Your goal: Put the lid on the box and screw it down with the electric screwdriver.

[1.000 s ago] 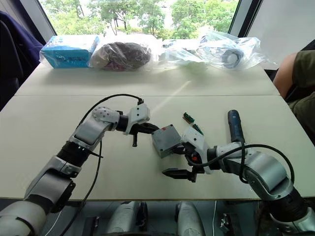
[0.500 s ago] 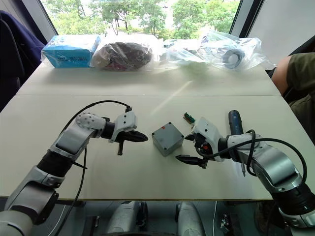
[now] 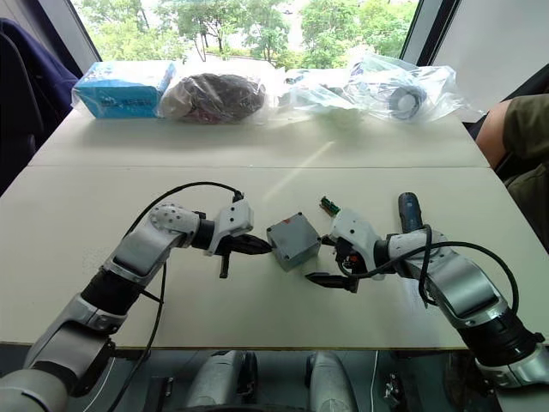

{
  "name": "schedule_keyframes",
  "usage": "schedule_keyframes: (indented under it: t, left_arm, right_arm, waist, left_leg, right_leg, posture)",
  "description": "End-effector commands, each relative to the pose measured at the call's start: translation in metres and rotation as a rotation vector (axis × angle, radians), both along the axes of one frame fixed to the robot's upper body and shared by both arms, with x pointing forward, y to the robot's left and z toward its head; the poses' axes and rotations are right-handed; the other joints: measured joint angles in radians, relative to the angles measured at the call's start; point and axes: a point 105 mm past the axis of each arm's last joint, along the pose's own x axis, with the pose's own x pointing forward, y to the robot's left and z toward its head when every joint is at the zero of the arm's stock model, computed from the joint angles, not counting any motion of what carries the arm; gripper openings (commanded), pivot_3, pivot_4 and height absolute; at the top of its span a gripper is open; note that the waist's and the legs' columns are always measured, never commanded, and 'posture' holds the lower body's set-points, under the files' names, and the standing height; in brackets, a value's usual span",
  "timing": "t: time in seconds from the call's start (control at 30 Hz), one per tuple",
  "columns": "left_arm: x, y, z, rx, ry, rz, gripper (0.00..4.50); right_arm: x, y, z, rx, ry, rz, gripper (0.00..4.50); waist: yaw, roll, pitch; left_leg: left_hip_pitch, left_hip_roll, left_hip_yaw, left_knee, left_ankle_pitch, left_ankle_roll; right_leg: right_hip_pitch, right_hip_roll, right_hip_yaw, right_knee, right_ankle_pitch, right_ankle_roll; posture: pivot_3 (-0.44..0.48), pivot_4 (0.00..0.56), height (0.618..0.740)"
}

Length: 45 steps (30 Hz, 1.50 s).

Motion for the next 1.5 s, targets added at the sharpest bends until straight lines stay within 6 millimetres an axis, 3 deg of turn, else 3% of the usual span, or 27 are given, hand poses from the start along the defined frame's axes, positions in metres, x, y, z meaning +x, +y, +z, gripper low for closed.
schedule_keyframes:
  t: [0.03,0.93,1.07,1.17,1.33,1.5]
  left_arm:
    - [0.002,-0.007,0.016,-0.042,-0.052,-0.017,0.00]
    - [0.003,-0.002,0.014,-0.033,-0.048,-0.004,0.00]
    - [0.009,0.005,0.021,-0.032,-0.070,0.022,0.00]
    - [0.016,0.016,0.036,-0.052,-0.091,0.050,0.00]
    - [0.018,0.021,0.080,-0.189,-0.083,0.045,0.00]
    - [0.012,0.016,0.097,-0.220,-0.083,0.003,0.00]
  right_arm:
    - [-0.008,0.011,0.011,0.041,-0.019,0.047,4.40]
    - [-0.019,0.021,0.011,0.071,0.023,0.042,4.40]
    - [-0.017,0.013,0.020,0.071,0.001,0.016,4.40]
    - [-0.015,-0.002,0.040,0.098,-0.021,-0.030,4.40]
    - [0.010,-0.036,0.077,0.235,-0.064,-0.198,4.40]
    - [0.054,-0.057,0.072,0.253,-0.136,-0.352,4.40]
  waist:
    - [0.000,0.000,0.000]
    - [-0.001,0.000,0.000]
    - [0.000,0.000,0.000]
    - [0.000,0.000,0.000]
    - [-0.001,0.000,0.000]
    - [-0.002,0.000,0.000]
  left_leg:
    - [0.000,0.000,0.000,0.000,0.000,0.000]
    - [0.000,0.000,0.000,0.000,0.000,0.000]
    - [0.000,0.000,0.000,0.000,0.000,0.000]
    - [0.000,0.000,0.000,0.000,0.000,0.000]
    - [0.000,0.000,0.000,0.000,0.000,0.000]
    - [0.001,0.000,0.000,0.000,0.000,-0.001]
  right_leg:
    - [0.000,0.000,0.000,0.000,0.000,0.000]
    - [0.000,0.000,0.000,0.001,0.000,0.000]
    - [0.000,0.000,0.000,0.001,0.000,0.000]
    - [0.000,0.000,0.000,0.001,0.000,0.000]
    - [0.000,0.000,0.000,0.001,0.000,0.000]
    - [0.001,0.000,0.000,0.001,0.000,0.000]
  posture:
    - [0.000,0.150,0.740]
    - [0.000,0.150,0.740]
    - [0.000,0.150,0.740]
    - [0.000,0.150,0.740]
    - [0.000,0.150,0.740]
    - [0.000,0.150,0.740]
